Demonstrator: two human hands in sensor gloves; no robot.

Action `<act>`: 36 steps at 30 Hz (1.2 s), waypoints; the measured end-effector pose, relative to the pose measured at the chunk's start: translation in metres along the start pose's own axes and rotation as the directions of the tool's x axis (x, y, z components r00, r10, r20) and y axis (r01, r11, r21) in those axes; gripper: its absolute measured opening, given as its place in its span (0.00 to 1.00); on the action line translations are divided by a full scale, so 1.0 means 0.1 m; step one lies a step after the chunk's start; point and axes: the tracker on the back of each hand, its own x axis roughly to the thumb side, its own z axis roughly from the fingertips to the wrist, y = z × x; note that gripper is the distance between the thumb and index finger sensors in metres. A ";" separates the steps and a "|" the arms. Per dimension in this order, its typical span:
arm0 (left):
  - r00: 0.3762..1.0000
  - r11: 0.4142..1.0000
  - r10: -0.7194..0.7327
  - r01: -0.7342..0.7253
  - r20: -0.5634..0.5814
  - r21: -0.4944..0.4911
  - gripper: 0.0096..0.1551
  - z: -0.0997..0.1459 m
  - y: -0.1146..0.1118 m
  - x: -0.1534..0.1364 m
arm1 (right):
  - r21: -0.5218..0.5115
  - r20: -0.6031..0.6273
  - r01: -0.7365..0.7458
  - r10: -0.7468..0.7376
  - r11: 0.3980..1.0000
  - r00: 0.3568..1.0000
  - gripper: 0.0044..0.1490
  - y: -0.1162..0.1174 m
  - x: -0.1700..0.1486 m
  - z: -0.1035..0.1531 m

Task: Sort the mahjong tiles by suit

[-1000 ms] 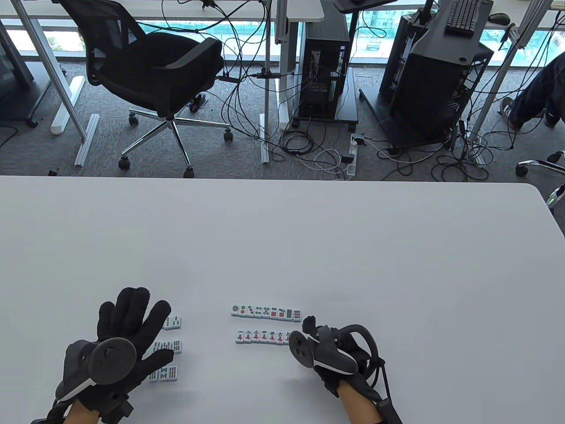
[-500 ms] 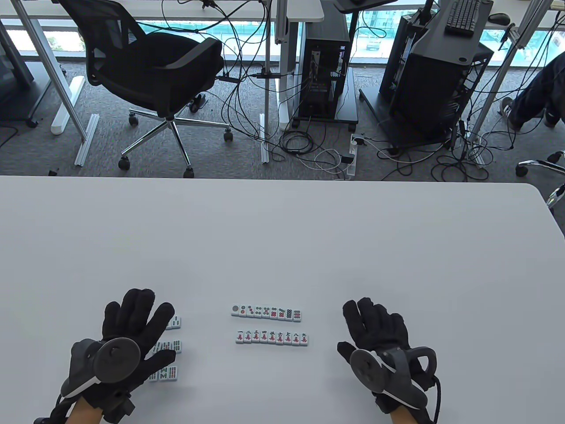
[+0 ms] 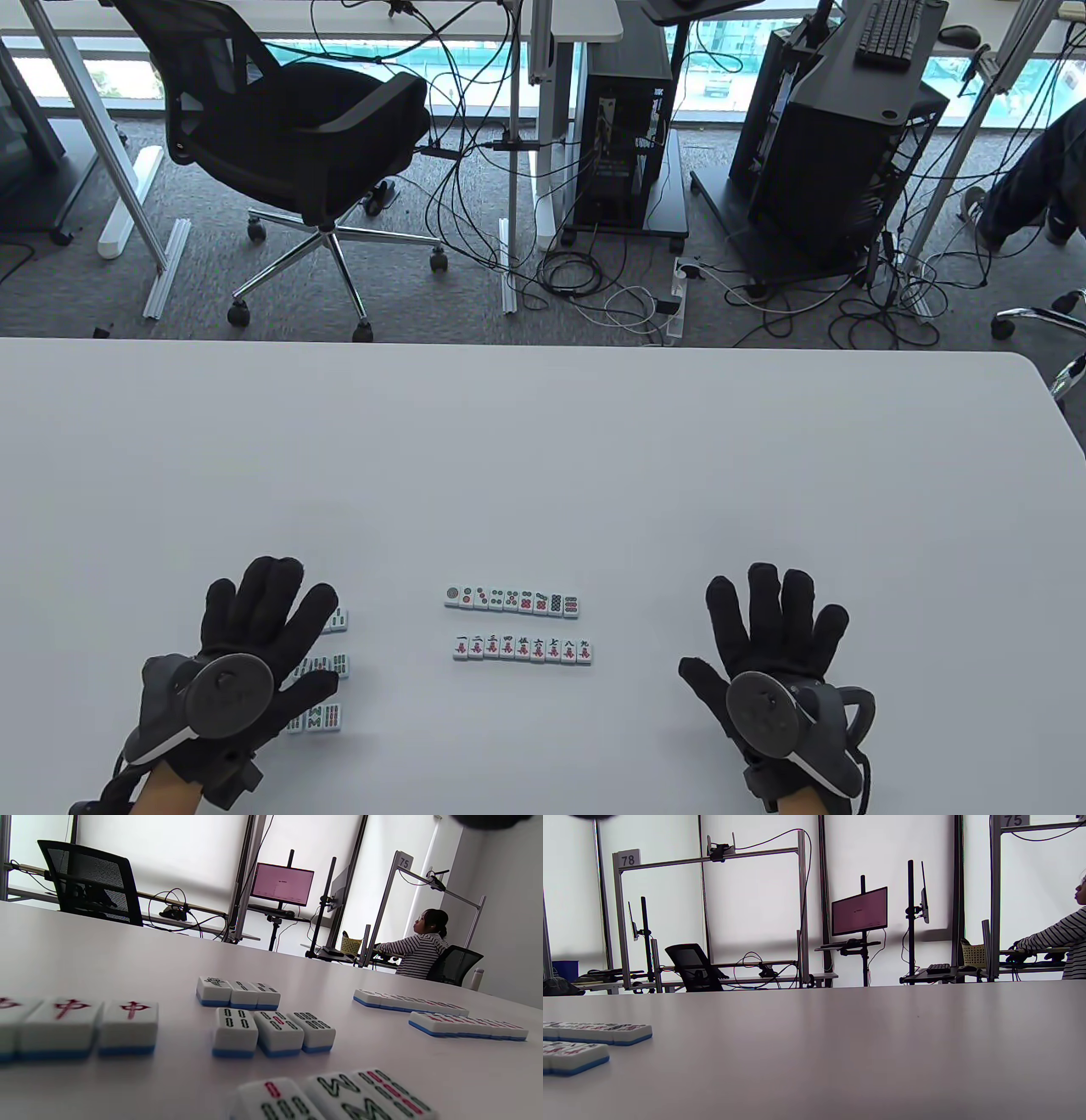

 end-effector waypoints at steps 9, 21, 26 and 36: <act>0.998 1.000 -0.018 0.019 -0.053 0.021 0.50 -0.04 0.04 -0.05 | -0.011 0.040 0.030 -0.030 0.999 0.999 0.54 -0.02 0.06 0.03; 0.911 0.919 -0.386 0.393 -0.148 0.019 0.54 -0.44 0.56 -0.03 | -0.046 0.076 0.128 -0.125 0.991 0.989 0.55 -0.14 0.12 0.07; 0.831 0.831 -0.548 0.529 -0.097 -0.171 0.45 -0.68 0.28 -0.04 | -0.069 0.096 0.165 -0.158 0.984 0.983 0.54 -0.15 0.13 0.08; 0.753 0.671 -0.657 0.603 0.030 -0.433 0.39 -0.97 -0.38 0.00 | -0.077 0.098 0.189 -0.182 0.979 0.978 0.55 -0.15 0.12 0.08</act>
